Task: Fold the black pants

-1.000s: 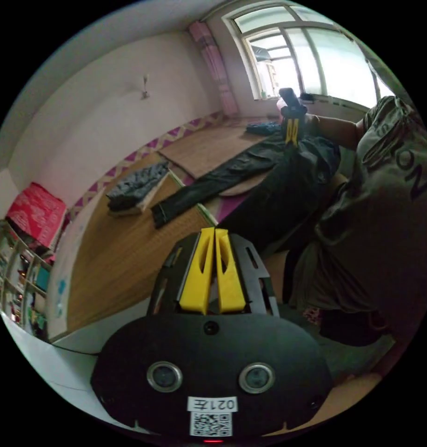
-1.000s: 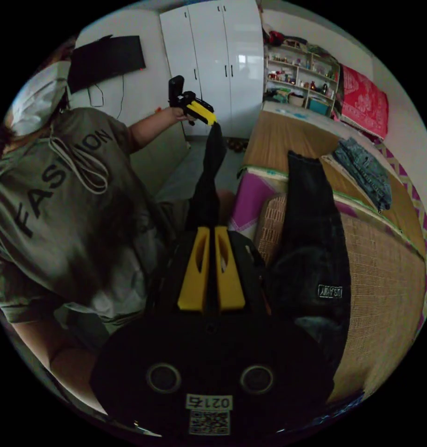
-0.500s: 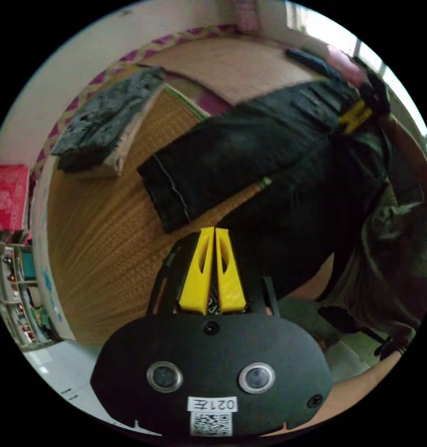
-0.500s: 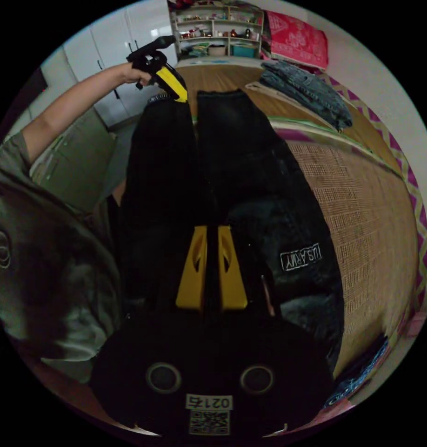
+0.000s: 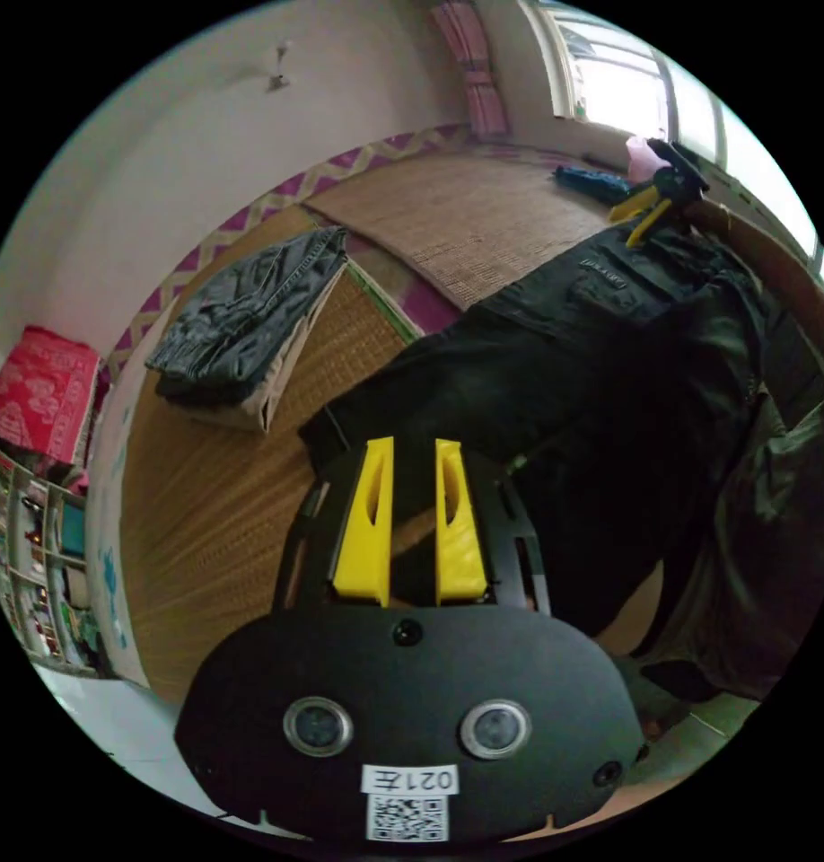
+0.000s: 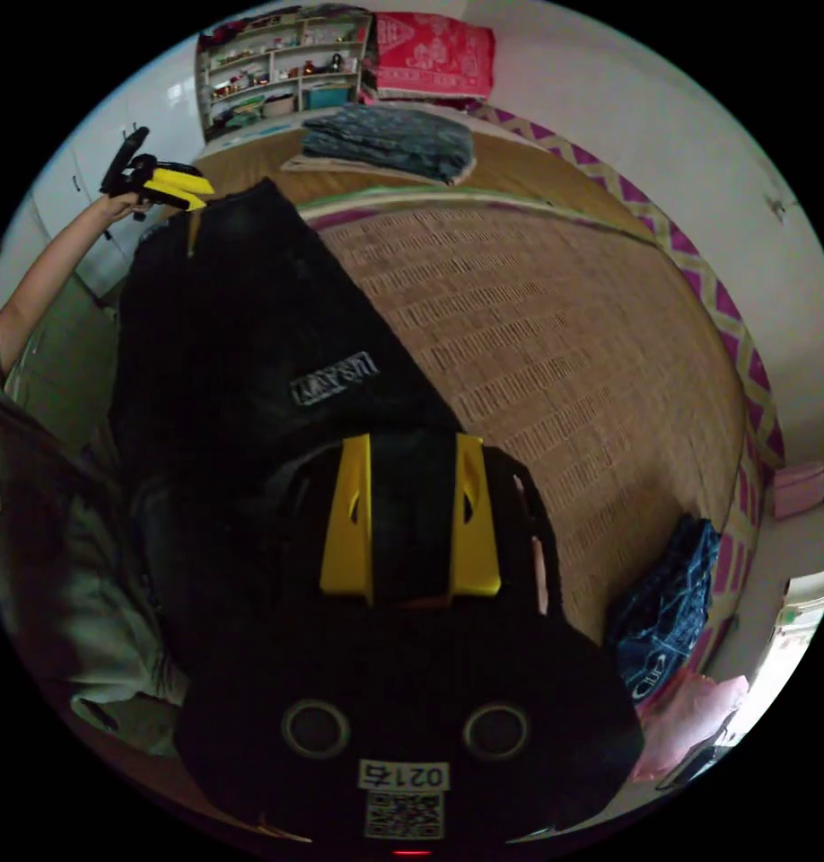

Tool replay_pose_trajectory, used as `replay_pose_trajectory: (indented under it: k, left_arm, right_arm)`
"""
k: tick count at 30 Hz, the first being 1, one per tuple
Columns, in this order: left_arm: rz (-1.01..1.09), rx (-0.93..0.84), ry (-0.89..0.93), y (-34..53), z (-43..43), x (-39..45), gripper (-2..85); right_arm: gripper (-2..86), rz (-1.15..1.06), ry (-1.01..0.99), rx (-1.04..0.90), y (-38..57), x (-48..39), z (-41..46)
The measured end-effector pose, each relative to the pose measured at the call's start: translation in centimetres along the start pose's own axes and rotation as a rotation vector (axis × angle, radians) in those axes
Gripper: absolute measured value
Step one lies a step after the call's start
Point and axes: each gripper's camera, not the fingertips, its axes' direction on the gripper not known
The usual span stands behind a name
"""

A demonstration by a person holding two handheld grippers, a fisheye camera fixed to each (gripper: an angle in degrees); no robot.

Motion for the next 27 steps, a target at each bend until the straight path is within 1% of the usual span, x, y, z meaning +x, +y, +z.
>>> replay_pose_trajectory:
  k: [3,5,6,7,8,9,10,11,13,16,18,20,22,24,25,27]
  left_arm:
    - [-0.023,-0.056,0.002,-2.2,2.6,-2.1,8.5]
    - [-0.090,-0.143,0.024,-2.8,5.3,-4.8,9.0]
    - [-0.102,-0.160,0.032,-2.8,5.9,-5.4,9.2]
    - [-0.140,-0.131,0.095,-2.6,6.3,-6.9,8.9]
    - [-0.162,-0.119,0.167,-2.3,6.7,-8.1,7.8]
    - [-0.157,-0.116,0.206,-2.3,7.0,-8.5,6.8]
    - [-0.168,-0.107,0.211,-2.1,7.2,-9.2,4.2]
    - [-0.158,-0.097,0.183,-2.2,7.4,-9.5,0.7]
    - [-0.157,-0.101,0.137,-2.9,7.6,-9.9,-0.3]
    - [-0.171,-0.111,0.077,-4.8,7.9,-11.3,-0.8]
    - [-0.188,-0.089,0.046,-5.9,7.8,-12.5,-0.9]
    - [-0.252,-0.065,0.008,-7.1,8.1,-14.5,-0.9]
    - [-0.310,-0.059,0.008,-7.3,9.1,-15.6,-0.9]
    - [-0.325,-0.082,0.010,-7.1,10.5,-15.8,-0.8]
    - [-0.320,-0.084,-0.011,-6.6,10.8,-15.8,-0.8]
    - [-0.328,-0.036,-0.051,-5.1,9.9,-16.1,-0.7]
  right_arm:
    - [13.4,0.015,-0.075,-0.055,0.4,4.4,1.2]
    - [13.5,0.020,-0.139,-0.124,0.9,7.1,2.7]
    - [13.5,0.019,-0.145,-0.145,1.0,7.5,3.1]
    - [13.4,0.017,-0.151,-0.183,1.2,8.3,4.1]
    - [12.8,0.017,-0.166,-0.150,1.3,8.9,4.0]
    - [12.2,0.017,-0.162,-0.151,1.4,9.1,4.1]
    - [9.3,-0.004,-0.149,-0.148,1.4,9.4,4.1]
    - [4.6,-0.048,-0.200,-0.149,1.4,9.5,4.0]
    - [2.3,-0.080,-0.221,-0.183,0.9,9.9,4.2]
    - [1.2,-0.105,-0.180,-0.185,0.0,11.2,3.0]
    - [1.3,-0.061,-0.166,-0.150,-0.4,13.2,1.7]
    - [2.2,0.012,-0.155,-0.099,-0.6,15.8,0.6]
    - [4.3,0.077,-0.137,-0.110,-0.6,17.1,1.7]
    - [6.1,0.101,-0.118,-0.191,-0.1,17.1,4.1]
    - [6.9,0.105,-0.100,-0.202,0.7,17.0,4.6]
    - [8.5,0.155,-0.097,-0.129,3.0,17.7,2.4]
